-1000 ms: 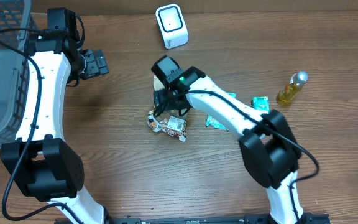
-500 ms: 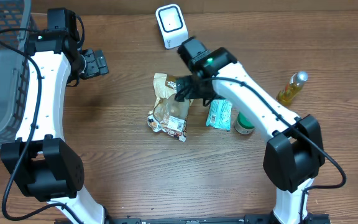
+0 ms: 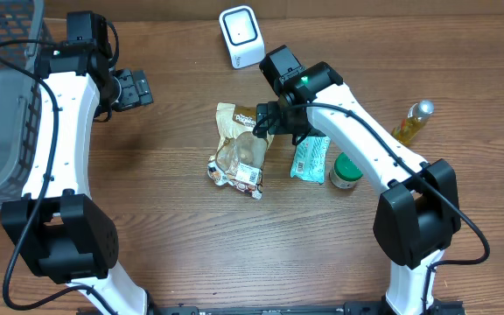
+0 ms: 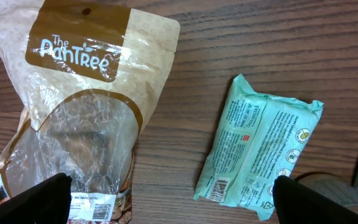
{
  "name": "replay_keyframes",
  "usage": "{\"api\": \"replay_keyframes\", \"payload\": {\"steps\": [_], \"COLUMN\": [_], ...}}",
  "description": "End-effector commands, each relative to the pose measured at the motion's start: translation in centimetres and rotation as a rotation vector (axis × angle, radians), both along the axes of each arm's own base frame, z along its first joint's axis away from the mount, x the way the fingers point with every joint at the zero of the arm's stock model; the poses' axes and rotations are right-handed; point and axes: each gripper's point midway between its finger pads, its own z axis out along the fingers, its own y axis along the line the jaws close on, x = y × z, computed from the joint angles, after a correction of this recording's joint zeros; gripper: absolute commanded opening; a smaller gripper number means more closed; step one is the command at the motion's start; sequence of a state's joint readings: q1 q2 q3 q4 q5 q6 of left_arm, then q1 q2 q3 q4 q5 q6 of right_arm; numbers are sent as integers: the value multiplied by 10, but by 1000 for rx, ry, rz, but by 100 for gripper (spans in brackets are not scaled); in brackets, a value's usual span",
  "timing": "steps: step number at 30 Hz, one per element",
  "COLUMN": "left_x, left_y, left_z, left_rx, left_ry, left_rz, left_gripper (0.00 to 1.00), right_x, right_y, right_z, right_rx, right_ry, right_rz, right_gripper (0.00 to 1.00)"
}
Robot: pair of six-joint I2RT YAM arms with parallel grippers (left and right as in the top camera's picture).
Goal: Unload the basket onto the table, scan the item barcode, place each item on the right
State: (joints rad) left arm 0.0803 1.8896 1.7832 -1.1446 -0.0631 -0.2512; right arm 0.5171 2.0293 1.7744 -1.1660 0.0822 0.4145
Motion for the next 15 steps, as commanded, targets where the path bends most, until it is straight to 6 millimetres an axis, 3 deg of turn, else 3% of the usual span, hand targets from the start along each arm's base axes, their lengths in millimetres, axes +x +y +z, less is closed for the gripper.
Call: {"api": "replay_keyframes", "payload": {"steps": [1, 15], "left_x": [3, 3], "left_y": [-1, -1], "left_z": [7, 7], "left_rx": [4, 4], "left_ry": [-19, -19], "left_rz": [-22, -22], "left_gripper": [100, 99], "right_x": [2, 3], "right_y": [0, 1], "right_z": [4, 5], "right_rx": [2, 5], "right_ry": [-16, -21], "right_rz": [-1, -1], "right_gripper": [100, 100]}}
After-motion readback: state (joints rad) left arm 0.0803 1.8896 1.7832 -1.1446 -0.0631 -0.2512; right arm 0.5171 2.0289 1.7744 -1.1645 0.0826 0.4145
